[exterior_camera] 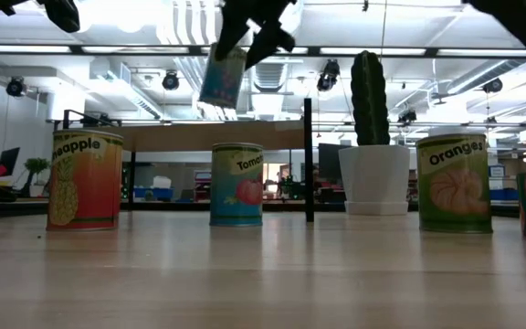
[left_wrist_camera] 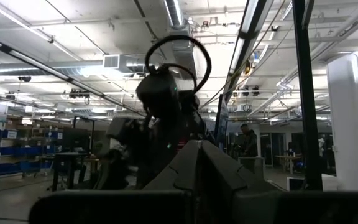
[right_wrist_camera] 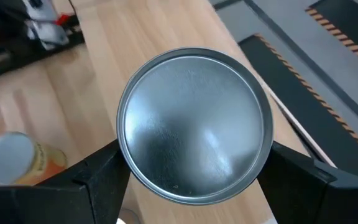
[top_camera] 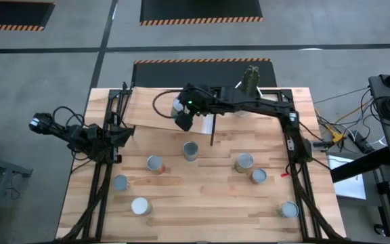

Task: Pick and place cans onto a shelf
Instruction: Put the canned cherries on the shelf

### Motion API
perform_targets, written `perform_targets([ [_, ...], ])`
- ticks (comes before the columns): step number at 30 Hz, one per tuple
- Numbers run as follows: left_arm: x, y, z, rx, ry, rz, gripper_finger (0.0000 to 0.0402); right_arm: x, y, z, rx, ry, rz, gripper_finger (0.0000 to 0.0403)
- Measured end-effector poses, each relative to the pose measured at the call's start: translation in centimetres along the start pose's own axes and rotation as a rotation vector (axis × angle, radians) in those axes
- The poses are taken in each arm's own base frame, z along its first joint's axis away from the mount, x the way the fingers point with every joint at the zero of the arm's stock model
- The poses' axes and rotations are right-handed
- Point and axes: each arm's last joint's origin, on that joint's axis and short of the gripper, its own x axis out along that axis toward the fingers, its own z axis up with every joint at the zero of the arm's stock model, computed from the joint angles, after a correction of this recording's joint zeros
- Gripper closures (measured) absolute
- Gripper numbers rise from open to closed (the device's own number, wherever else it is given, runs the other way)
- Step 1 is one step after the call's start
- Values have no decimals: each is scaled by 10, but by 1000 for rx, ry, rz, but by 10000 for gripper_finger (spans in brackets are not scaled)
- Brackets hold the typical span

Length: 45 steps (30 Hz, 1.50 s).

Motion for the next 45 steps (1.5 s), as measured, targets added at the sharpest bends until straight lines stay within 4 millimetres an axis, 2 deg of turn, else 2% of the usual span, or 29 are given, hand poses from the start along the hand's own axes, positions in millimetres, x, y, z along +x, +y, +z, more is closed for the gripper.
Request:
perform_targets([
  [7,0,0,0,0,1,0,402,23,1,-3,-22,33,-14,110],
  [15,0,0,0,0,1,0,402,34,3,-6,-57,54,-18,108],
  [24,0,0,0,0,1,0,402,35,2,-6,-45,48,-18,58],
  [29,0,0,0,0,1,0,402,27,1,-2,-39,28,-14,48],
  [33,0,0,0,0,1,-1,402,-3,-5,8,-38,-25,-2,55],
  [36,0,0,0,0,2,-1,402,-28,-16,10,-54,-27,-9,73],
  [39,0,0,-1,3,6,-2,402,-45,-30,7,-63,13,-33,112],
  [42,0,0,-1,2,5,-2,402,-46,-39,3,-67,69,-58,176],
  [45,0,0,-1,2,5,-2,402,-31,-38,-4,-119,128,-45,254],
])
